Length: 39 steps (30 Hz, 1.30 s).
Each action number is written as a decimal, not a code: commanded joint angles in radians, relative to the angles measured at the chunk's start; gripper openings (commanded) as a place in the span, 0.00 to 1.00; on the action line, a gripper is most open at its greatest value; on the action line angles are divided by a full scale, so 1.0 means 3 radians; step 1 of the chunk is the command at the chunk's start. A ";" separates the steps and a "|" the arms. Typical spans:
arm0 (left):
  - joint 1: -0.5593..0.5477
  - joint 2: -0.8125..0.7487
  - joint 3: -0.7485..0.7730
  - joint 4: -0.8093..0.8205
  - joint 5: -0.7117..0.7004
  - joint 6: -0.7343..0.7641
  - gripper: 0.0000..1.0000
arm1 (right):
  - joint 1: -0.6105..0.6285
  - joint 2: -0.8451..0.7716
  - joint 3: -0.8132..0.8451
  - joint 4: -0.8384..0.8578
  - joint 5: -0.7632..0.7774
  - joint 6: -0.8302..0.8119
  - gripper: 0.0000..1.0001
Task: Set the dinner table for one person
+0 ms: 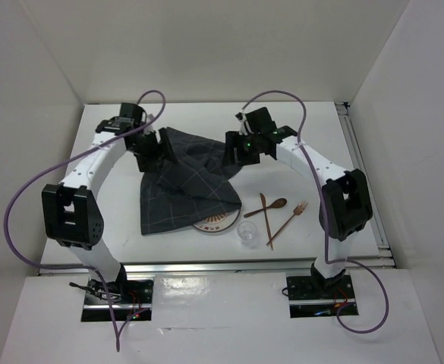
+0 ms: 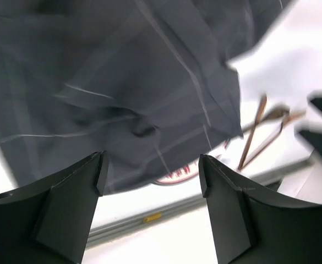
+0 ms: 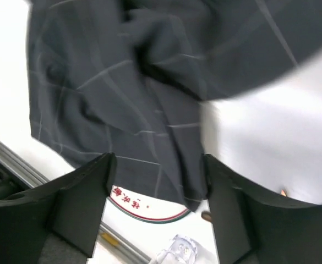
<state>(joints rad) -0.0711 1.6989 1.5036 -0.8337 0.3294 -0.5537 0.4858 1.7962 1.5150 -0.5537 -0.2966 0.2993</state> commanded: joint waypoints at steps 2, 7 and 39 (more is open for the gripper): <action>-0.0473 -0.0033 -0.0046 0.0043 -0.0075 -0.0107 0.84 | -0.0457 -0.0056 -0.0293 0.0004 -0.0100 0.0418 0.69; -0.0627 0.0140 0.0004 0.0089 -0.0365 -0.0286 0.91 | -0.0888 0.0332 -0.0270 0.0209 -0.0488 0.0577 0.66; 0.0708 0.0816 -0.0451 0.0616 -0.0479 -0.0670 0.96 | -0.0643 0.1933 0.1439 0.0046 -0.0704 0.0577 0.17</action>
<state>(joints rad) 0.1352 1.9320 1.3365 -0.6468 0.2386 -0.7383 0.2775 2.3672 1.8977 -0.5430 -0.4881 0.4679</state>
